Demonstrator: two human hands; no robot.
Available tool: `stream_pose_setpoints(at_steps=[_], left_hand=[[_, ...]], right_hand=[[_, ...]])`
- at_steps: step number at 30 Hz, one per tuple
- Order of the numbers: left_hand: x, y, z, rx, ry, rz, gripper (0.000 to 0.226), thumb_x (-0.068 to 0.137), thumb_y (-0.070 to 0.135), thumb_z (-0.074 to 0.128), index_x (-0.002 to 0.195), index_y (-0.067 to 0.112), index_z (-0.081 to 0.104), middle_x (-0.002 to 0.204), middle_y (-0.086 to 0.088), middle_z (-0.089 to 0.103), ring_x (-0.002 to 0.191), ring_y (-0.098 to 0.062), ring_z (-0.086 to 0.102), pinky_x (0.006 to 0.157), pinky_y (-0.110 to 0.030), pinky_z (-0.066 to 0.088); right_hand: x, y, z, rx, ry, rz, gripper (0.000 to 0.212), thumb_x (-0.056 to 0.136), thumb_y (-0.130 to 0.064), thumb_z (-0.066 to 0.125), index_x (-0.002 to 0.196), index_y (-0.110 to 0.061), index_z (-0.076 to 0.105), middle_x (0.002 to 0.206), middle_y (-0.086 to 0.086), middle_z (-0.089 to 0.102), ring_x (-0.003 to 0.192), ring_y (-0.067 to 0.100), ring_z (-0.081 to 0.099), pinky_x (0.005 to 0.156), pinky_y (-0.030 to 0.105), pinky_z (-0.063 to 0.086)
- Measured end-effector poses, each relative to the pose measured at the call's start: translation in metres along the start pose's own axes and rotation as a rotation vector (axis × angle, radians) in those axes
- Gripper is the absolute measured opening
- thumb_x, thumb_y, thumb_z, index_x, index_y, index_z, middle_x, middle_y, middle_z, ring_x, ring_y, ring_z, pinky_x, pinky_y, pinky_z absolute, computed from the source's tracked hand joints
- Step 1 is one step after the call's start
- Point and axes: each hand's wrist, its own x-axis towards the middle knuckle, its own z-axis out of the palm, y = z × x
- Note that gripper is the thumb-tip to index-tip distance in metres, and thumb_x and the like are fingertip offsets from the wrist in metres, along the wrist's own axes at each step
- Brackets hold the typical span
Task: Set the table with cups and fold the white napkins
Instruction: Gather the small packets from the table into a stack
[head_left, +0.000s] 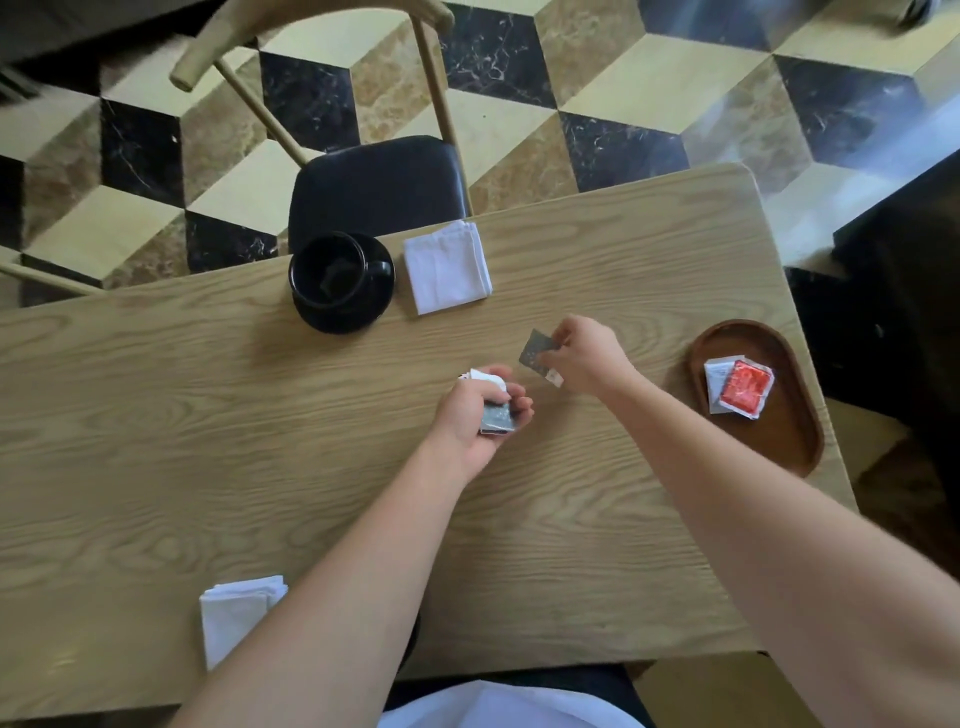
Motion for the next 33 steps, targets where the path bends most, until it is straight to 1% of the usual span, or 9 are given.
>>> stream_pose_setpoints(at_steps=[2,4,6,9,14,19,22,27,33], left_hand=[[0.002,-0.004,0.007,0.053,0.087,0.095,0.035,0.081,-0.013,0.033,0.103,0.005,0.054,0.080,-0.019,0.070,0.070,-0.033,0.067,0.070,-0.037,0.054],[0.002,-0.008,0.012,0.057,0.086,0.094,0.037,0.082,-0.013,0.034,0.111,0.004,0.050,0.091,-0.021,0.073,0.082,-0.036,0.068,0.071,-0.037,0.051],[0.001,-0.012,0.018,0.048,0.081,0.052,0.037,0.084,-0.012,0.035,0.116,0.000,0.051,0.101,-0.025,0.069,0.090,-0.038,0.066,0.074,-0.041,0.054],[0.000,-0.018,0.028,0.037,0.041,0.051,0.031,0.085,-0.010,0.033,0.107,-0.003,0.053,0.107,-0.028,0.057,0.099,-0.039,0.059,0.101,-0.056,0.048],[-0.003,-0.035,0.050,0.098,-0.057,0.040,0.023,0.092,0.005,0.040,0.076,0.003,0.056,0.076,-0.014,0.057,0.069,-0.027,0.060,0.071,-0.039,0.049],[-0.004,-0.054,0.078,0.220,-0.115,0.021,0.023,0.093,0.016,0.046,0.082,0.006,0.064,0.079,-0.012,0.062,0.068,-0.023,0.060,0.065,-0.035,0.047],[0.001,-0.075,0.099,0.420,-0.088,0.121,0.018,0.097,0.019,0.055,0.094,0.008,0.068,0.092,-0.016,0.066,0.075,-0.025,0.064,0.067,-0.034,0.051],[0.015,-0.114,0.141,0.908,-0.086,0.237,0.014,0.090,0.012,0.069,0.101,0.004,0.068,0.107,-0.020,0.072,0.101,-0.036,0.070,0.094,-0.049,0.056],[0.021,-0.140,0.182,0.844,-0.135,0.067,0.002,0.082,0.005,0.069,0.080,0.006,0.069,0.084,-0.019,0.068,0.085,-0.027,0.064,0.091,-0.045,0.055]], right_hand=[[-0.025,0.007,-0.005,0.403,0.018,0.090,0.021,0.080,-0.027,0.079,0.085,-0.013,0.064,0.072,-0.003,0.065,0.065,0.014,0.057,0.054,0.028,0.042],[-0.054,0.015,-0.007,0.760,-0.072,0.165,0.018,0.080,-0.027,0.080,0.080,-0.016,0.066,0.065,-0.004,0.066,0.056,0.008,0.055,0.051,0.022,0.037],[-0.078,0.023,-0.005,0.948,-0.214,0.228,0.015,0.082,-0.028,0.080,0.079,-0.019,0.069,0.069,-0.003,0.069,0.059,0.006,0.058,0.055,0.022,0.037],[-0.096,0.028,-0.001,1.111,-0.356,0.316,0.010,0.088,-0.027,0.075,0.088,-0.017,0.071,0.081,-0.002,0.072,0.068,0.006,0.063,0.068,0.024,0.044],[-0.106,0.035,-0.003,1.272,-0.358,0.349,0.019,0.093,-0.019,0.070,0.079,-0.018,0.056,0.078,0.001,0.070,0.072,0.012,0.066,0.073,0.027,0.048],[-0.115,0.055,-0.020,1.168,-0.102,0.326,0.025,0.086,-0.016,0.078,0.098,-0.010,0.056,0.088,0.007,0.072,0.073,0.013,0.071,0.063,0.024,0.054],[-0.119,0.080,-0.038,0.944,0.103,0.311,0.040,0.084,-0.016,0.080,0.118,-0.008,0.060,0.107,0.011,0.073,0.094,0.023,0.072,0.081,0.040,0.057],[-0.125,0.137,-0.073,0.554,0.285,0.310,0.025,0.080,-0.026,0.079,0.103,-0.020,0.071,0.094,-0.003,0.075,0.089,0.017,0.072,0.080,0.041,0.058],[-0.122,0.177,-0.083,0.127,0.404,0.193,0.012,0.087,-0.023,0.068,0.099,-0.024,0.067,0.093,-0.004,0.072,0.087,0.018,0.065,0.074,0.037,0.054]])
